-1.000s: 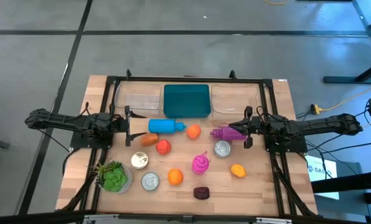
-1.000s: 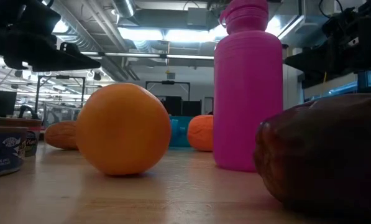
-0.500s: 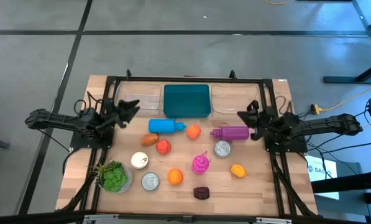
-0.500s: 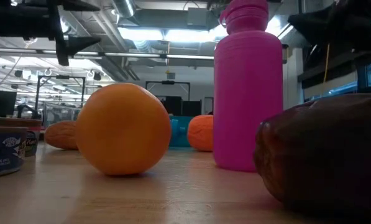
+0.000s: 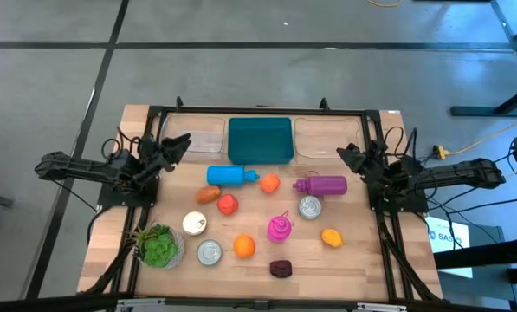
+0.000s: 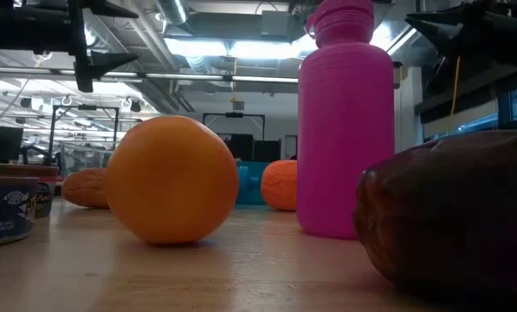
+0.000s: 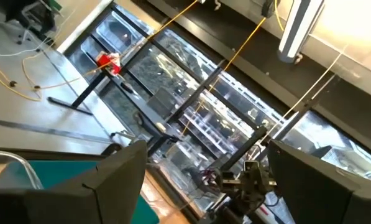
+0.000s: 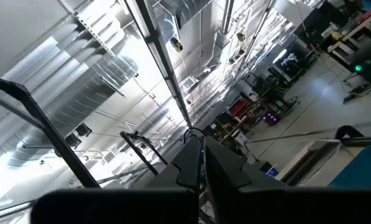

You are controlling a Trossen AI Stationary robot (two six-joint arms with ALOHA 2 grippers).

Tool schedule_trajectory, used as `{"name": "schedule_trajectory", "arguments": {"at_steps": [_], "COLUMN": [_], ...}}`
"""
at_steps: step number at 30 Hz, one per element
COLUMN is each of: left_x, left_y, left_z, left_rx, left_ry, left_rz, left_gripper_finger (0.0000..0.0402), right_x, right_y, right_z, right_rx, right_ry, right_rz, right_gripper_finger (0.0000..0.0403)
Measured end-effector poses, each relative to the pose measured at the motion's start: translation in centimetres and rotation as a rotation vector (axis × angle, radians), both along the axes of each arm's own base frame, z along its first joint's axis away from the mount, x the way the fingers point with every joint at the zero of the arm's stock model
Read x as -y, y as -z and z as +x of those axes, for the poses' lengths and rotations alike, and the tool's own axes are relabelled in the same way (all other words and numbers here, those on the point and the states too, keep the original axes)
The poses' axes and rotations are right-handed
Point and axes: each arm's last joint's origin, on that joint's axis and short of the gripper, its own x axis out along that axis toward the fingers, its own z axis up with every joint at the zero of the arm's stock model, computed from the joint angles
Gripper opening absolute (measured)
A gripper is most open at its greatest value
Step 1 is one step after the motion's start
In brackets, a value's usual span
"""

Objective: Pick & Place Food Item
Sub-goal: Put the pink tumbler into the right transparent bin

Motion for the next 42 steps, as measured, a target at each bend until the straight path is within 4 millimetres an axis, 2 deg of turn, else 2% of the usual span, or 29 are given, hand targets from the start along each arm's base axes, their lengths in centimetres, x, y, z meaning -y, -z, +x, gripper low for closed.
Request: {"name": "schedule_trajectory", "arguments": {"at_steps": [7,13,17,24,30,33,36,42], "left_x": [0.0,0.0,0.1,0.1,0.2,0.2,0.3,0.3], "left_y": [-0.1,-0.7,-0.8,-1.2,-1.7,-2.7,-3.8,-5.6], "left_z": [0.0,-0.3,-0.3,-0.4,-0.7,-0.7,-0.8,-1.0], "left_rx": [0.021,0.120,0.152,0.217,0.275,0.266,0.233,0.150], "left_ry": [0.007,0.030,0.059,0.097,0.134,0.139,0.129,0.126], "left_rz": [-0.003,-0.045,-0.062,-0.080,-0.069,-0.041,-0.012,0.020], "left_gripper_finger": [0.0327,0.0327,0.0327,0.0327,0.0327,0.0327,0.0327,0.0326], "right_x": [0.0,-0.2,-0.4,-0.5,-0.7,-0.6,-0.4,-0.5], "right_y": [0.1,-0.3,-2.1,-5.7,-9.0,-10.8,-12.2,-13.2], "right_z": [0.0,0.1,0.1,-0.1,0.5,0.9,1.1,1.7], "right_rx": [-0.028,-0.047,-0.011,0.033,-0.082,-0.182,-0.257,-0.291], "right_ry": [0.030,0.032,0.055,0.107,0.090,0.125,0.162,0.136], "right_rz": [-0.065,-0.237,-0.391,-0.544,-0.669,-0.738,-0.714,-0.727], "right_gripper_finger": [0.0023,0.0023,0.0023,0.0023,0.0023,0.0023,0.0023,0.0023]}}
